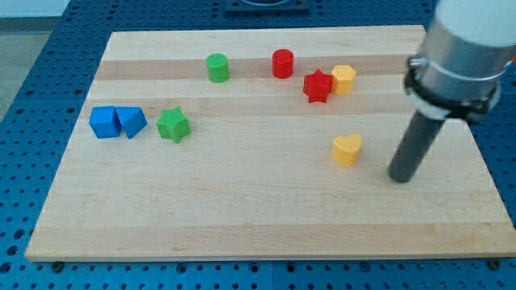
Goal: Push the yellow heart towards the bottom of the red star
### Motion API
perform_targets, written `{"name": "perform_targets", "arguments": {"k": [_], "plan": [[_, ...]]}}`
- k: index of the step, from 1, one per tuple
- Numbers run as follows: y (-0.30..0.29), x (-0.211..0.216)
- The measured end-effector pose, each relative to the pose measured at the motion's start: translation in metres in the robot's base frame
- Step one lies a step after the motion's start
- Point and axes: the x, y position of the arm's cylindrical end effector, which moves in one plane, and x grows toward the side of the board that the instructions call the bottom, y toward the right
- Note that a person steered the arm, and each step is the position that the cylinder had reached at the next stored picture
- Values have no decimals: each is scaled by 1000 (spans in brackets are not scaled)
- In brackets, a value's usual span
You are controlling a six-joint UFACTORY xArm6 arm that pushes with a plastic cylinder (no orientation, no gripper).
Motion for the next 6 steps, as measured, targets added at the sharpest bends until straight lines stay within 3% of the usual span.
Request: {"name": "perform_targets", "arguments": {"k": [2, 4, 6], "plan": [[-49, -59], [-78, -48], [-112, -93]]}}
